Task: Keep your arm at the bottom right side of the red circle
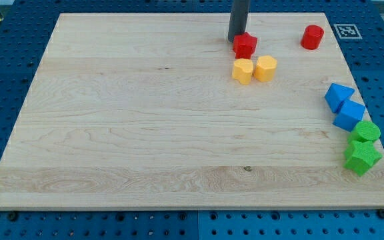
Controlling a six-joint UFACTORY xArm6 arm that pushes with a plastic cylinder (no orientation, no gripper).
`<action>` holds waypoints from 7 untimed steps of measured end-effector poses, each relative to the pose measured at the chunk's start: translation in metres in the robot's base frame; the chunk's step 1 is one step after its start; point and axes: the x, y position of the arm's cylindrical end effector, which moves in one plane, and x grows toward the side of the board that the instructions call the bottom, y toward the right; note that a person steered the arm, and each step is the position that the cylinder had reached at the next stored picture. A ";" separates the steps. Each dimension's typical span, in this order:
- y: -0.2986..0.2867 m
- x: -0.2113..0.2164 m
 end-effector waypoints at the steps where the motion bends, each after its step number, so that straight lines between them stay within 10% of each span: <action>1: 0.001 -0.004; 7: 0.015 0.035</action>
